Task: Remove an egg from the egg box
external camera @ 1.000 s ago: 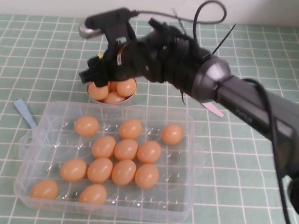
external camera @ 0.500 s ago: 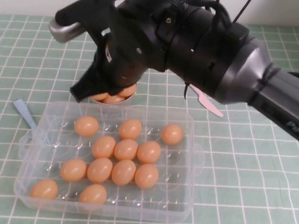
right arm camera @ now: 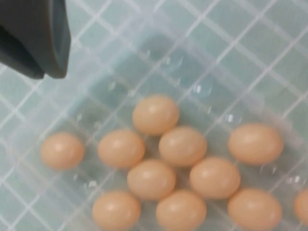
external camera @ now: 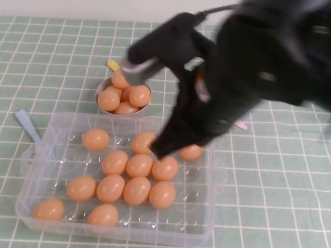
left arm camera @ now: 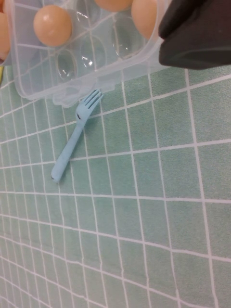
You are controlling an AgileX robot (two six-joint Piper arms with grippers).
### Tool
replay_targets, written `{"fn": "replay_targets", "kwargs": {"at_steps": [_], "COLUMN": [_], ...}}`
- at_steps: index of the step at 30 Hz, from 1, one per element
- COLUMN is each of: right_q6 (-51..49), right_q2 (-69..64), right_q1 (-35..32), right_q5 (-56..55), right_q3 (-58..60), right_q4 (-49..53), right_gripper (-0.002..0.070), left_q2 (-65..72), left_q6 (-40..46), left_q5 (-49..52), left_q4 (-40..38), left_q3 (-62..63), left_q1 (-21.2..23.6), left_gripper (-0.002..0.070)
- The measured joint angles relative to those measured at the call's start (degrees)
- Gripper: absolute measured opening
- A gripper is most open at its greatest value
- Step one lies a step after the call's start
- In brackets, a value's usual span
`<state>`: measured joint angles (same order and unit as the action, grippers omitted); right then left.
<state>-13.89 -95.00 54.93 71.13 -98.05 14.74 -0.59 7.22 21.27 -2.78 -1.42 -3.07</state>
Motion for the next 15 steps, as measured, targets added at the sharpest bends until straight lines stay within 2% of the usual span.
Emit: {"fn": "replay_targets", "kwargs": {"at_steps": [10,15], "right_q6": [0.34,0.34], "right_q2": [23.53,31.34], "right_q1": [0.00,0.02], "right_q5": [0.43,0.56], "right_q3": [23.53,27.93], "right_q4": [-7.16,-6.90], "right_gripper": [-0.0015,-0.0015], "left_q2": [0.00,0.00], "left_q6": [0.00,0.00], "left_q5": [0.00,0.00], "left_q4": [0.00,0.00], "left_q3": [0.00,0.00], "left_q1": [0.00,0.00], "left_gripper": [-0.0003,-0.0003]}}
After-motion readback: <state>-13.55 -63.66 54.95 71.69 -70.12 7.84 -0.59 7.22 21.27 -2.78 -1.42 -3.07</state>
